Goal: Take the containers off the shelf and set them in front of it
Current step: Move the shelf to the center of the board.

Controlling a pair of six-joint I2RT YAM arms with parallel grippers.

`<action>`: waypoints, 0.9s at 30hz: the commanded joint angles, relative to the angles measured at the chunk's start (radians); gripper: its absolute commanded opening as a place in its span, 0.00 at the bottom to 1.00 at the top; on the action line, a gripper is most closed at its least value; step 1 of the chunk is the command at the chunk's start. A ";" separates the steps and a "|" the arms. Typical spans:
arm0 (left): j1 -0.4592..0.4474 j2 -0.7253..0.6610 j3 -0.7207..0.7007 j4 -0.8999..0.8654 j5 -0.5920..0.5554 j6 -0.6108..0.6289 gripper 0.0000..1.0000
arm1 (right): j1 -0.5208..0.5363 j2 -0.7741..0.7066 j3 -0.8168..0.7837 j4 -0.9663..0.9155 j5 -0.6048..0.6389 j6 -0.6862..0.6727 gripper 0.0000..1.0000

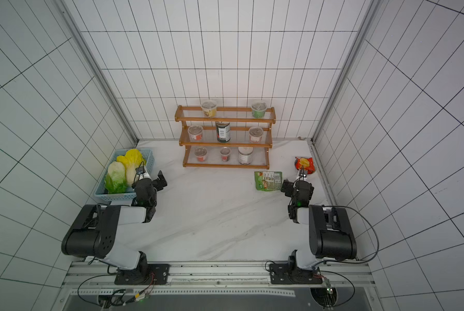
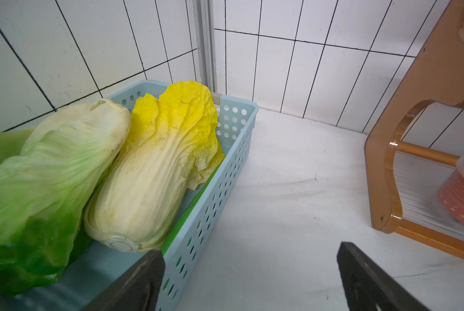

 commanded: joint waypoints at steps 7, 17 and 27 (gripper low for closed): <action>0.003 0.013 0.012 0.022 -0.013 0.015 0.98 | -0.009 0.014 0.029 0.024 0.021 -0.009 0.99; 0.012 -0.020 0.026 -0.010 0.069 0.047 0.98 | -0.012 -0.009 0.025 0.018 0.002 -0.011 0.99; -0.004 -0.283 0.291 -0.587 0.283 -0.075 0.98 | 0.020 -0.246 0.263 -0.418 -0.216 -0.050 1.00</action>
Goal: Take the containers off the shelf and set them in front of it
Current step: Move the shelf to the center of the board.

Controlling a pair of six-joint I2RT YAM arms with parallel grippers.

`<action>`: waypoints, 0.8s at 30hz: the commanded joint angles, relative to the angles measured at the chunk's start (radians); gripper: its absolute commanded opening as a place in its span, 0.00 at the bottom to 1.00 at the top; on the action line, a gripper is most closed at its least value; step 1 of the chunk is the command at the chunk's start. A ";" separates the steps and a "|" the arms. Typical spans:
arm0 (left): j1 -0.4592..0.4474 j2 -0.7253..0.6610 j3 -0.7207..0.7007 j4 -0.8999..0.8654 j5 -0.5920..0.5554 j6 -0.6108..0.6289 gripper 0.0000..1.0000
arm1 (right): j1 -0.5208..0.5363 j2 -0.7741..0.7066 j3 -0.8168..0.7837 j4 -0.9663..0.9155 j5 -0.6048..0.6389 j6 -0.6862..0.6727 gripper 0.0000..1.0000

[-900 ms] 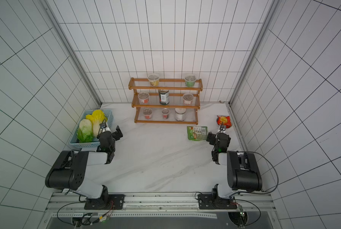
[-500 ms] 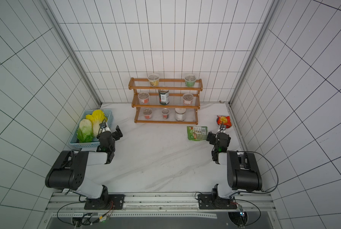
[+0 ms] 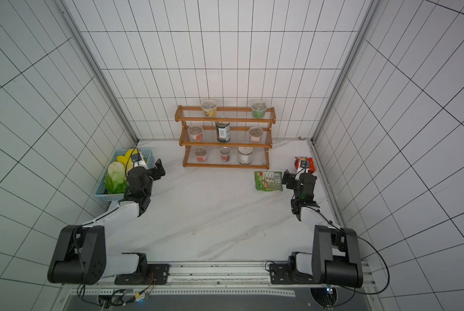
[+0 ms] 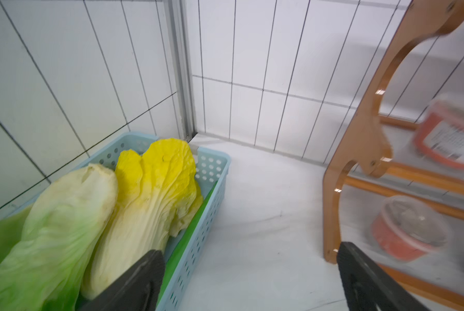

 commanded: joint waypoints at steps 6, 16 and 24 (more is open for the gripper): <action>-0.062 -0.018 0.205 -0.330 0.398 -0.172 0.98 | 0.067 0.166 0.412 -0.314 -0.155 0.006 0.97; -0.181 0.003 0.275 -0.349 0.585 -0.216 0.98 | 0.096 0.476 0.684 -0.273 -0.251 0.005 0.86; -0.201 0.045 0.284 -0.358 0.616 -0.202 0.98 | 0.119 0.570 0.793 -0.264 -0.247 0.003 0.79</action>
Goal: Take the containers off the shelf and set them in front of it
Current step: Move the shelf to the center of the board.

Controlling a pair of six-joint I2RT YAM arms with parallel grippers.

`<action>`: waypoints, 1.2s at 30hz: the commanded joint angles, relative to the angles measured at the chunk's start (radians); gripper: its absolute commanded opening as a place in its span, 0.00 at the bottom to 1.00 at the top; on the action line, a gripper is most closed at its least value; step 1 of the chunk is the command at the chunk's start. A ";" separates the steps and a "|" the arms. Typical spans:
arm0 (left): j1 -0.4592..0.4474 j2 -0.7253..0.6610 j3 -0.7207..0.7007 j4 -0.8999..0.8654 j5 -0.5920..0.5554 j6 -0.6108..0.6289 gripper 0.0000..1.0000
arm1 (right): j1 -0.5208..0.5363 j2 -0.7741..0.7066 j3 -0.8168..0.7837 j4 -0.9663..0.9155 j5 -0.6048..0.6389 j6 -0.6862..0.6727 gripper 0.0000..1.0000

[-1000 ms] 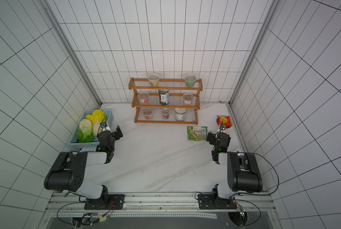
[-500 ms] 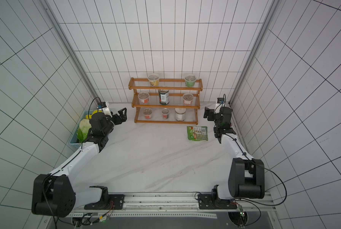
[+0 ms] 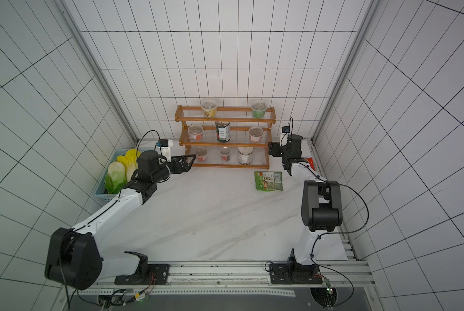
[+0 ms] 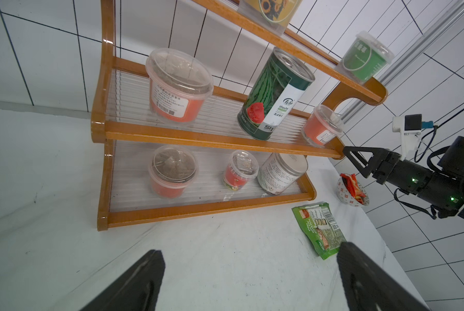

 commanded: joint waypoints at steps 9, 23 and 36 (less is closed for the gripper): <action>-0.001 0.036 0.025 -0.018 0.038 0.017 0.98 | 0.023 0.126 0.187 -0.048 -0.028 -0.021 0.56; 0.077 0.074 0.091 -0.155 -0.175 0.078 0.98 | 0.047 0.168 0.203 -0.037 -0.041 -0.025 0.27; 0.133 0.387 0.387 -0.188 -0.244 0.175 0.98 | 0.057 0.129 0.144 -0.010 -0.035 -0.018 0.05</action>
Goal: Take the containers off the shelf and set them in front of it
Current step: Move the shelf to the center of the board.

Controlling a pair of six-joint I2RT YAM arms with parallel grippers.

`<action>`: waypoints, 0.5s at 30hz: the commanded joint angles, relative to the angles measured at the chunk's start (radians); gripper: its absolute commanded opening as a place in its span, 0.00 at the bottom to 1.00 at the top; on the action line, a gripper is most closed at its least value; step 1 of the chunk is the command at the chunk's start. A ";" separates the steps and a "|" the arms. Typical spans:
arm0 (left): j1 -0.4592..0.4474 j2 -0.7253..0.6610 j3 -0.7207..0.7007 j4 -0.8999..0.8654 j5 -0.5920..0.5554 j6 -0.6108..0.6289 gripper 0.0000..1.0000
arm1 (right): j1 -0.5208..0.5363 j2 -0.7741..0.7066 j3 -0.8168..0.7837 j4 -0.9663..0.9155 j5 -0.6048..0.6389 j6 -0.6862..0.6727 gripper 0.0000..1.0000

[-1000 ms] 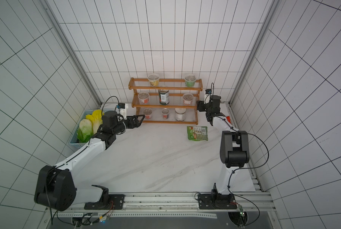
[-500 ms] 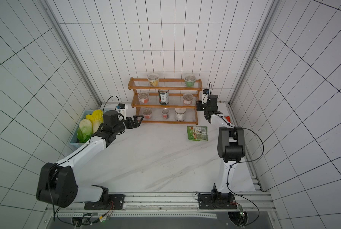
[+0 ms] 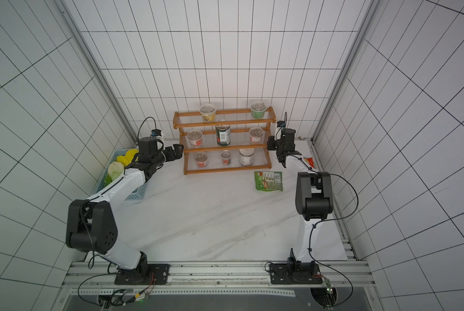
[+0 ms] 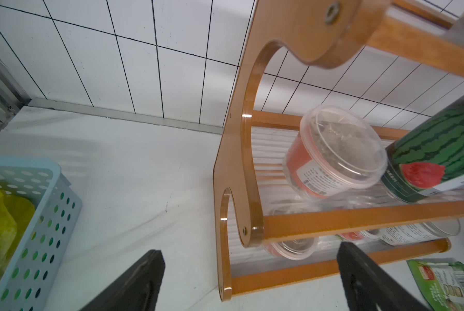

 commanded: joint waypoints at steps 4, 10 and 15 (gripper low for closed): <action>0.003 0.183 0.211 -0.124 -0.080 0.040 0.90 | 0.028 -0.043 -0.055 0.009 -0.016 -0.072 0.04; -0.015 0.222 0.264 -0.162 -0.174 0.048 0.71 | 0.044 -0.061 -0.096 0.026 0.020 -0.054 0.04; -0.040 0.225 0.247 -0.157 -0.198 0.066 0.51 | 0.056 -0.061 -0.102 0.027 0.038 -0.046 0.04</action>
